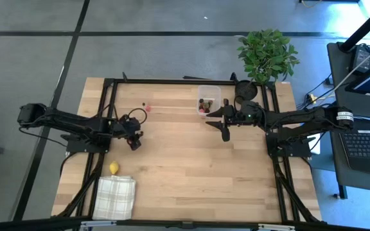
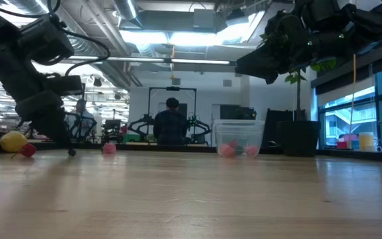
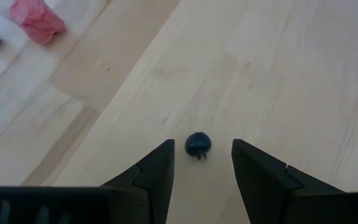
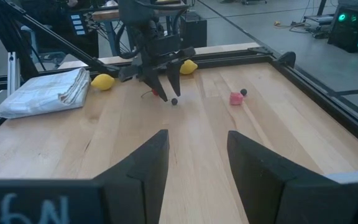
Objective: Pick and placing Produce into tupperware
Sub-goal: Put the bottom blueberry into the transparent bin
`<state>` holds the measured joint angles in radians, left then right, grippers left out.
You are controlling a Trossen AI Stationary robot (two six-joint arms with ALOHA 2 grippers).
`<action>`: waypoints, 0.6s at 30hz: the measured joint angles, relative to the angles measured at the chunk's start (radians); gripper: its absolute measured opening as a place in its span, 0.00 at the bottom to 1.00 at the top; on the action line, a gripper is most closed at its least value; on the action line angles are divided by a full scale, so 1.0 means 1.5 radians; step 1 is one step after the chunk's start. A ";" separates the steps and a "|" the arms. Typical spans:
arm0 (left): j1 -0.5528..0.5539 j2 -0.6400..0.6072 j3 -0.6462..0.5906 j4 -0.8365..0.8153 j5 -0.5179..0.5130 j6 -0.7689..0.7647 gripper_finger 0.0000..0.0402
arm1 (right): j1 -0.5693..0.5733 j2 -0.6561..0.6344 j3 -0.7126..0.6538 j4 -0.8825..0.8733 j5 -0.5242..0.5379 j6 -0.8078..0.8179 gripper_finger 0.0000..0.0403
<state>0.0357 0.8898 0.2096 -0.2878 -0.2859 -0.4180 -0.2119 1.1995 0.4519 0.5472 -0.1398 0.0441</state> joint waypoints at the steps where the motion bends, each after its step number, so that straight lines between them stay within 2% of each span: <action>1: 0.000 0.000 0.000 0.000 0.000 0.010 0.38 | 0.000 0.000 0.000 0.000 0.000 0.000 0.41; 12: 0.000 0.000 -0.012 0.026 0.011 0.059 0.38 | 0.000 0.000 0.000 0.000 0.000 0.000 0.41; 18: 0.000 0.000 -0.076 0.138 0.008 0.055 0.38 | 0.000 0.000 0.000 -0.002 0.000 0.000 0.41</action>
<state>0.0359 0.8897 0.0950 -0.0806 -0.2733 -0.3362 -0.2119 1.1995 0.4519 0.5443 -0.1398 0.0443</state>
